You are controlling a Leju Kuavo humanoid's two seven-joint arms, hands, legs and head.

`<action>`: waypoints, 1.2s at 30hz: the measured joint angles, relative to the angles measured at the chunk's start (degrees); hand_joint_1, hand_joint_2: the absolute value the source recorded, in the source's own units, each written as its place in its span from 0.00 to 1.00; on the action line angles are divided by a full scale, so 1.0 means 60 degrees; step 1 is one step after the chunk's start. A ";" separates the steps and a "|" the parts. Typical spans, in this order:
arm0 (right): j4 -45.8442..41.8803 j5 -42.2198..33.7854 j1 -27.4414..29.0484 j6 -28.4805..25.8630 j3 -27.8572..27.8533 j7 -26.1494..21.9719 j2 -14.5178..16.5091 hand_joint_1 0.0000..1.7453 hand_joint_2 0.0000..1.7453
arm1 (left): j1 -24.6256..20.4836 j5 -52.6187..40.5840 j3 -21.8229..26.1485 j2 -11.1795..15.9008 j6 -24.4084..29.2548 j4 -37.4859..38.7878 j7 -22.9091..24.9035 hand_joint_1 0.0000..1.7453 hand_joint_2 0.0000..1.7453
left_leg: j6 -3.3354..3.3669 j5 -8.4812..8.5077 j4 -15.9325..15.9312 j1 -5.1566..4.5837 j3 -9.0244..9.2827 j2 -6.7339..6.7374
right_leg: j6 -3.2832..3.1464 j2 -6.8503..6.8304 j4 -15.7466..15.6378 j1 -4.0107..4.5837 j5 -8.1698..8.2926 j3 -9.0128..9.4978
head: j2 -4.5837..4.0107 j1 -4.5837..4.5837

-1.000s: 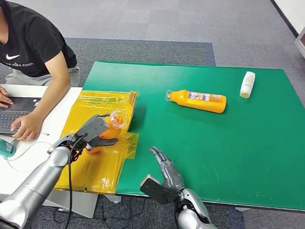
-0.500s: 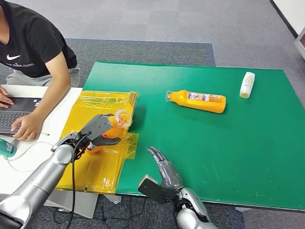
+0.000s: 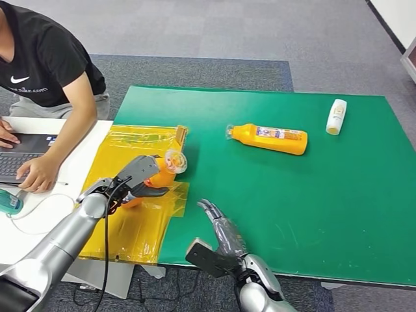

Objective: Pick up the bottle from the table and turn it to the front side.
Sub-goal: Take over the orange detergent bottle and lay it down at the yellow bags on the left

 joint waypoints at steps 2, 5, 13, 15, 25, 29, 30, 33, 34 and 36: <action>0.0012 -0.0016 -0.0008 0.0001 0.0003 0.0000 0.0003 0.00 1.00 | -0.0032 -0.0004 -0.0030 -0.0011 0.0000 0.0059 0.0000 1.00 1.00 | -0.0005 -0.0006 -0.0006 -0.0001 0.0020 -0.0003 | 0.0001 -0.0001 0.0000 -0.0001 -0.0007 0.0018 | 0.0000 0.0000; 0.0039 -0.0042 -0.0019 0.0011 0.0005 0.0000 0.0019 0.00 1.00 | -0.0063 -0.0014 -0.0052 -0.0038 -0.0001 0.0144 0.0000 1.00 1.00 | 0.0002 -0.0011 -0.0012 -0.0002 0.0047 -0.0007 | 0.0003 -0.0002 0.0000 -0.0002 -0.0018 0.0042 | 0.0000 0.0000; 0.0125 -0.0139 -0.0050 0.0019 0.0016 0.0000 0.0099 0.00 1.00 | -0.0119 -0.0025 -0.0100 -0.0097 0.0000 0.0299 -0.0011 1.00 1.00 | 0.0005 -0.0041 -0.0040 -0.0011 0.0119 -0.0013 | 0.0001 -0.0006 -0.0001 -0.0014 -0.0060 0.0101 | 0.0000 0.0001; 0.0151 -0.0143 -0.0062 0.0020 0.0021 0.0000 0.0104 0.00 1.00 | -0.0127 -0.0024 -0.0104 -0.0111 0.0000 0.0328 -0.0017 1.00 1.00 | 0.0002 -0.0047 -0.0045 -0.0013 0.0134 -0.0014 | 0.0004 -0.0007 -0.0001 -0.0017 -0.0069 0.0113 | 0.0000 0.0001; 0.0272 -0.0156 -0.0169 0.0048 0.0114 0.0004 0.0143 0.00 1.00 | -0.0146 0.0088 -0.0109 -0.0166 -0.0063 0.0425 -0.0192 1.00 1.00 | 0.0007 -0.0069 -0.0060 -0.0022 0.0179 -0.0023 | 0.0003 -0.0016 -0.0002 -0.0024 -0.0106 0.0156 | 0.0000 0.0000; 0.0321 -0.0157 -0.0201 0.0055 0.0148 0.0006 0.0154 0.00 1.00 | -0.0170 0.0092 -0.0121 -0.0198 -0.0091 0.0474 -0.0214 1.00 1.00 | 0.0008 -0.0075 -0.0063 -0.0024 0.0195 -0.0029 | 0.0003 -0.0021 -0.0002 -0.0026 -0.0115 0.0174 | 0.0000 0.0000; 0.0330 -0.0157 -0.0209 0.0054 0.0156 0.0009 0.0154 0.00 1.00 | -0.0175 0.0091 -0.0125 -0.0208 -0.0091 0.0486 -0.0224 1.00 1.00 | 0.0009 -0.0076 -0.0063 -0.0024 0.0197 -0.0031 | 0.0004 -0.0023 -0.0002 -0.0027 -0.0117 0.0177 | 0.0000 0.0000; 0.0356 -0.0157 -0.0246 0.0050 0.0175 0.0017 0.0154 0.00 1.00 | -0.0193 0.0088 -0.0153 -0.0226 -0.0090 0.0532 -0.0265 1.00 1.00 | 0.0011 -0.0079 -0.0065 -0.0026 0.0207 -0.0035 | 0.0006 -0.0027 -0.0003 -0.0029 -0.0125 0.0187 | 0.0000 0.0000; 0.0363 -0.0157 -0.0260 0.0049 0.0179 0.0022 0.0154 0.00 1.00 | -0.0201 0.0088 -0.0170 -0.0228 -0.0089 0.0545 -0.0278 1.00 1.00 | 0.0012 -0.0080 -0.0067 -0.0027 0.0209 -0.0036 | 0.0007 -0.0030 -0.0003 -0.0030 -0.0128 0.0190 | 0.0000 0.0000; 0.0375 -0.0157 -0.0288 0.0047 0.0186 0.0033 0.0154 0.00 1.00 | -0.0213 0.0088 -0.0211 -0.0229 -0.0087 0.0565 -0.0309 1.00 1.00 | 0.0014 -0.0083 -0.0069 -0.0029 0.0215 -0.0039 | 0.0008 -0.0035 -0.0003 -0.0032 -0.0133 0.0196 | 0.0000 0.0000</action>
